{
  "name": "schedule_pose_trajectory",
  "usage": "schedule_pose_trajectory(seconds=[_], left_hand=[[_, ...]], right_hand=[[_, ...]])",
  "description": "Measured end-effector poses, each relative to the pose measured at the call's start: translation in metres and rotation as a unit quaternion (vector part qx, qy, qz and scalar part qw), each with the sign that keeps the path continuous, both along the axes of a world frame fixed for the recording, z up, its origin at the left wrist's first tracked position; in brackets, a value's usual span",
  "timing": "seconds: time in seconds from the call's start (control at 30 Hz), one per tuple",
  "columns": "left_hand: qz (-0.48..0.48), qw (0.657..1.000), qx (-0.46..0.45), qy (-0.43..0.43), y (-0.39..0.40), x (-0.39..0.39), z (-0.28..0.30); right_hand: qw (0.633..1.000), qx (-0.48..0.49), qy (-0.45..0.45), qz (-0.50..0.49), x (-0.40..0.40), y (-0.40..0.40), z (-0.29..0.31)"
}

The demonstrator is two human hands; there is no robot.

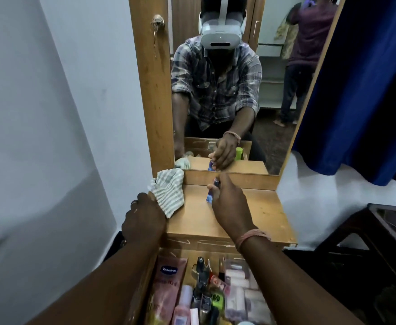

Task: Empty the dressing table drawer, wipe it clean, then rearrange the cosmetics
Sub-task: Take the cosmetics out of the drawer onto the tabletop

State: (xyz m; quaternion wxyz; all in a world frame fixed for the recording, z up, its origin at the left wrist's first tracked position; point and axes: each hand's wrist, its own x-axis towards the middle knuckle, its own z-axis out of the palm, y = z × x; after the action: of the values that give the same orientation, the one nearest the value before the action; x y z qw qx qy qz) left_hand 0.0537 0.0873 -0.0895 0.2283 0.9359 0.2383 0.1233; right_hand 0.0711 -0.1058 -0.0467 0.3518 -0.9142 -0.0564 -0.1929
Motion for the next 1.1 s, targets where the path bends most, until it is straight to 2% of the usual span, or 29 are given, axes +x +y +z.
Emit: schedule_pose_trajectory(seconds=[0.1, 0.23, 0.47, 0.57, 0.67, 0.7, 0.73, 0.77, 0.8, 0.83, 0.9, 1.0, 1.1], left_hand=[[-0.015, 1.0, 0.016, 0.007, 0.001, -0.002, -0.002], [-0.021, 0.998, 0.057, -0.009, 0.005, 0.0, -0.011], [-0.035, 0.992, 0.117, -0.015, 0.001, -0.002, -0.012], [-0.032, 0.986, 0.149, -0.074, -0.002, -0.004, -0.01], [-0.148, 0.944, 0.247, -0.159, 0.004, 0.006, -0.012], [-0.192, 0.933, 0.25, -0.171, 0.006, 0.01, -0.01], [-0.212, 0.932, 0.236, -0.177, 0.006, 0.014, -0.008], [-0.212, 0.945, 0.184, -0.171, 0.004, 0.021, -0.002], [-0.197, 0.964, 0.087, -0.158, 0.003, 0.019, 0.003], [-0.148, 0.976, -0.012, -0.158, -0.001, 0.016, 0.009], [-0.041, 0.982, -0.102, -0.157, -0.011, 0.019, 0.013], [-0.062, 0.982, 0.032, -0.176, -0.019, 0.016, 0.01], [-0.074, 0.976, 0.038, -0.199, -0.021, 0.019, 0.002]], right_hand=[[1.0, -0.007, -0.024, 0.007, 0.016, 0.008, -0.003], [1.0, 0.011, 0.004, 0.019, 0.038, 0.014, -0.012], [0.999, 0.044, 0.022, 0.007, 0.03, 0.018, -0.02], [0.993, 0.101, 0.061, -0.002, 0.012, 0.023, -0.015], [0.996, 0.061, 0.047, -0.055, -0.029, 0.024, -0.008], [0.996, 0.053, 0.028, -0.061, -0.047, 0.021, -0.009], [0.997, 0.057, 0.02, -0.055, -0.067, 0.017, -0.01], [0.997, 0.065, 0.03, -0.039, -0.079, 0.014, -0.013], [0.996, 0.067, 0.059, -0.029, -0.097, 0.013, -0.018], [0.993, 0.066, 0.093, -0.021, -0.112, 0.01, -0.026], [0.986, 0.02, 0.166, -0.019, -0.123, 0.003, -0.043], [0.971, -0.045, 0.232, -0.038, -0.127, 0.009, -0.056], [0.962, -0.074, 0.257, -0.049, -0.125, 0.015, -0.065]])
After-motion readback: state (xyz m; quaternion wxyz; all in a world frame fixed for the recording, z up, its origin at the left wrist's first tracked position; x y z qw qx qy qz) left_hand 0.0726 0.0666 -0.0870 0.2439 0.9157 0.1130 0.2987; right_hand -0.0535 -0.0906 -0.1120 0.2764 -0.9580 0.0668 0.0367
